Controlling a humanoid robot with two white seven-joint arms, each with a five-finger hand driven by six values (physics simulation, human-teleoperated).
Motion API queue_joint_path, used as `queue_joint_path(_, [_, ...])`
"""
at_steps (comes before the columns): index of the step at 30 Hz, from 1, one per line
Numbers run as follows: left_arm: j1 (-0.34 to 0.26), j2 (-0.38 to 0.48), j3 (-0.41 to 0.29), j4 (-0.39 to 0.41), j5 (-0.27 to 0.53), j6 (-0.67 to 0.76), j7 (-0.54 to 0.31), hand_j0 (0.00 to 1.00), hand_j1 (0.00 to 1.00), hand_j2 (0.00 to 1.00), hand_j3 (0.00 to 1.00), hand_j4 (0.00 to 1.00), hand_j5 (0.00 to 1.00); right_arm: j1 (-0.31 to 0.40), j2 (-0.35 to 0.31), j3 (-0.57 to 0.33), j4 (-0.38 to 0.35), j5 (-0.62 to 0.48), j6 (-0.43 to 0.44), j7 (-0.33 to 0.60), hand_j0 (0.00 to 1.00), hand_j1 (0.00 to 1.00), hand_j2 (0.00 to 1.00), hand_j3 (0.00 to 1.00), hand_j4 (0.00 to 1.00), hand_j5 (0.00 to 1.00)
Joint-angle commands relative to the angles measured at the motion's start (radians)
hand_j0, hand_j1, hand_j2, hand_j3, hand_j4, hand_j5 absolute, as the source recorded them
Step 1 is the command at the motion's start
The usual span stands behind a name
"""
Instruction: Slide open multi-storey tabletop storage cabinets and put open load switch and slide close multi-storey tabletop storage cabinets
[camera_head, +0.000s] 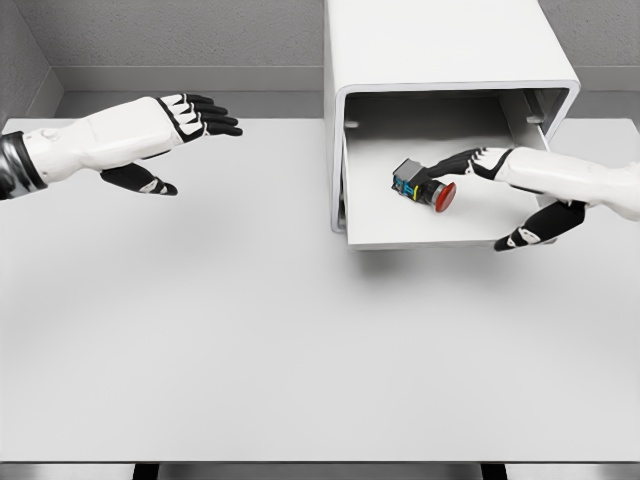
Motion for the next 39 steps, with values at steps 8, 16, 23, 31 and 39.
queue_joint_path(8, [0.000, -0.002, 0.001, 0.006, 0.006, -0.001, 0.001, 1.00, 1.00, 1.00, 1.00, 1.00, 1.00, 0.000, 0.031, -0.003, 0.047, -0.005, 0.002, 0.002, 1.00, 1.00, 1.00, 1.00, 1.00, 1.00])
queue_joint_path(16, [0.008, -0.002, 0.003, 0.008, 0.006, -0.001, 0.001, 1.00, 1.00, 1.00, 1.00, 1.00, 1.00, -0.011, 0.102, -0.017, 0.172, -0.006, 0.002, 0.003, 1.00, 1.00, 1.00, 1.00, 1.00, 1.00])
queue_joint_path(23, [0.008, 0.000, 0.003, 0.008, 0.006, -0.001, 0.001, 1.00, 1.00, 1.00, 1.00, 1.00, 1.00, -0.055, 0.158, -0.013, 0.179, -0.005, 0.002, 0.003, 1.00, 1.00, 1.00, 1.00, 1.00, 1.00])
queue_joint_path(31, [0.009, -0.002, 0.003, 0.014, 0.006, -0.001, 0.001, 1.00, 1.00, 1.00, 1.00, 1.00, 1.00, -0.052, -0.066, -0.015, -0.077, 0.015, 0.002, -0.007, 1.00, 1.00, 1.00, 1.00, 1.00, 1.00])
queue_joint_path(39, [0.087, -0.003, 0.062, 0.065, -0.049, -0.001, 0.002, 1.00, 1.00, 1.00, 1.00, 1.00, 1.00, -0.034, -0.259, 0.010, -0.083, 0.017, 0.002, -0.006, 1.00, 1.00, 1.00, 1.00, 1.00, 1.00])
